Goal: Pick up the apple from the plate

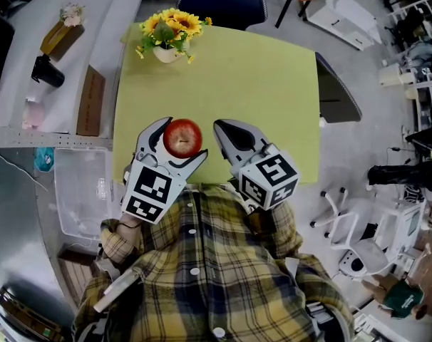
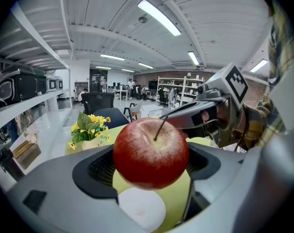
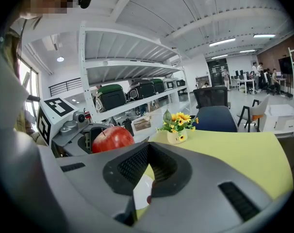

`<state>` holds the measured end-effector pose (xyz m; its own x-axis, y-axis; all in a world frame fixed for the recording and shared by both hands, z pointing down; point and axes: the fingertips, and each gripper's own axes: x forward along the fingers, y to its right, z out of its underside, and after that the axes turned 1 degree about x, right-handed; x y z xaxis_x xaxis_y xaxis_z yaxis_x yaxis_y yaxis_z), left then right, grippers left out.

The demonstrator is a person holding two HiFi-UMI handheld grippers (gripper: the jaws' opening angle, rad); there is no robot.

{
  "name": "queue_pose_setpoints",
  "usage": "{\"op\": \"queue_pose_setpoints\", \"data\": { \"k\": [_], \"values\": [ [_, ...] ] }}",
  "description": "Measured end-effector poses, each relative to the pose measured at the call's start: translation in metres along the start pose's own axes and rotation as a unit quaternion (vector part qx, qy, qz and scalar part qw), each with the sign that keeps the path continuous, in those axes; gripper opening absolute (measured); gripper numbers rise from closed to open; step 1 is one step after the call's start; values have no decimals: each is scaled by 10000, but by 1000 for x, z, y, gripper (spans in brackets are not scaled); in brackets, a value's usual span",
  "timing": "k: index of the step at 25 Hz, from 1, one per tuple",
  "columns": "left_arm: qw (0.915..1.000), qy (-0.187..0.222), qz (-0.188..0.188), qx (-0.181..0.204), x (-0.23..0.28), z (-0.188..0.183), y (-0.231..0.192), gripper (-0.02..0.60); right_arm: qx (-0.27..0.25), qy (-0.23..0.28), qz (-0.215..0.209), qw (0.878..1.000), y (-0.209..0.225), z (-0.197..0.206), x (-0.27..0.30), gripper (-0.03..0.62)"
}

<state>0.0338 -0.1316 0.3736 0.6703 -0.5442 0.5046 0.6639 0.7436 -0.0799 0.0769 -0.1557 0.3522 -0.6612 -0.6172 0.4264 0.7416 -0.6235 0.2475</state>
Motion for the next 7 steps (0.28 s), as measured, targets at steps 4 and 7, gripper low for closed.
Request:
{"op": "queue_pose_setpoints", "data": {
  "k": [4, 7],
  "values": [
    [10000, 16, 16, 20, -1, -1, -2, 430, -15, 5, 16, 10000, 0, -2, 3, -3],
    [10000, 10, 13, 15, -3, 0, -5, 430, -14, -9, 7, 10000, -3, -2, 6, -3]
  ]
}}
